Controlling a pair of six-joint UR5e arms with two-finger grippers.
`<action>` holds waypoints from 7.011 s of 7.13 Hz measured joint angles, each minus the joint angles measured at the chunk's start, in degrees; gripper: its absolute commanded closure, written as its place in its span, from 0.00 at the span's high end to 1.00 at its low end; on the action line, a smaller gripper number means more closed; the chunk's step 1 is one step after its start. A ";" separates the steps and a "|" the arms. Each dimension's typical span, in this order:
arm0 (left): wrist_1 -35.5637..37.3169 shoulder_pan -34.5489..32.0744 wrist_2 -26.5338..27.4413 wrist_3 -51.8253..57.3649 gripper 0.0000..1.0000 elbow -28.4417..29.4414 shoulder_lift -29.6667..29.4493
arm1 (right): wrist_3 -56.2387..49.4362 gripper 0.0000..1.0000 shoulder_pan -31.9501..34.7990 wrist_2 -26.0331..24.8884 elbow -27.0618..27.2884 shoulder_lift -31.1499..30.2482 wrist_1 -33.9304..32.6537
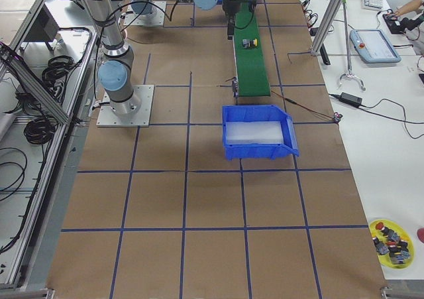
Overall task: Transport two buttons from left to right
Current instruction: 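Lift the red button with the left gripper and carry it over the belt, then release the red button on the belt while the right gripper approaches the yellow one, then lower the right gripper onto the yellow button on the belt and grasp it, then carry the yellow button with the right gripper into the empty blue bin, then lower the yellow button onto the foam and open the right gripper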
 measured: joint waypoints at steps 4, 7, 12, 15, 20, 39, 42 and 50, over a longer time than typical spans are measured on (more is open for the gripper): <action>13.04 -0.83 -0.03 -0.66 0.11 -11.39 -0.62 | -1.02 1.00 -0.03 -0.06 -1.44 6.04 -5.22; 21.18 -1.39 1.01 -0.36 0.12 -17.61 -1.37 | -1.14 1.00 -0.03 -0.14 -1.45 10.15 -9.57; 23.08 -1.50 1.41 -0.68 1.00 -17.29 -1.76 | -1.23 1.00 -0.03 -0.33 -1.49 11.27 -11.75; 18.57 -1.84 1.24 -0.70 1.00 -12.26 0.03 | -1.26 1.00 -0.06 -0.30 -1.43 10.98 -11.60; -3.43 -6.84 1.72 -6.83 1.00 -7.60 12.11 | -1.22 1.00 0.06 -0.03 -1.38 13.28 -13.01; -7.85 -7.20 1.53 -10.28 1.00 -11.26 19.78 | -18.31 0.02 -17.21 -9.36 -9.89 14.48 -8.56; -7.79 -8.34 2.83 -11.27 1.00 -11.23 19.91 | -37.62 0.01 -30.95 -5.86 -8.49 14.41 -9.24; -7.70 -8.74 2.34 -11.46 1.00 -11.09 19.77 | -39.77 0.02 -35.04 -1.22 12.43 18.78 -32.74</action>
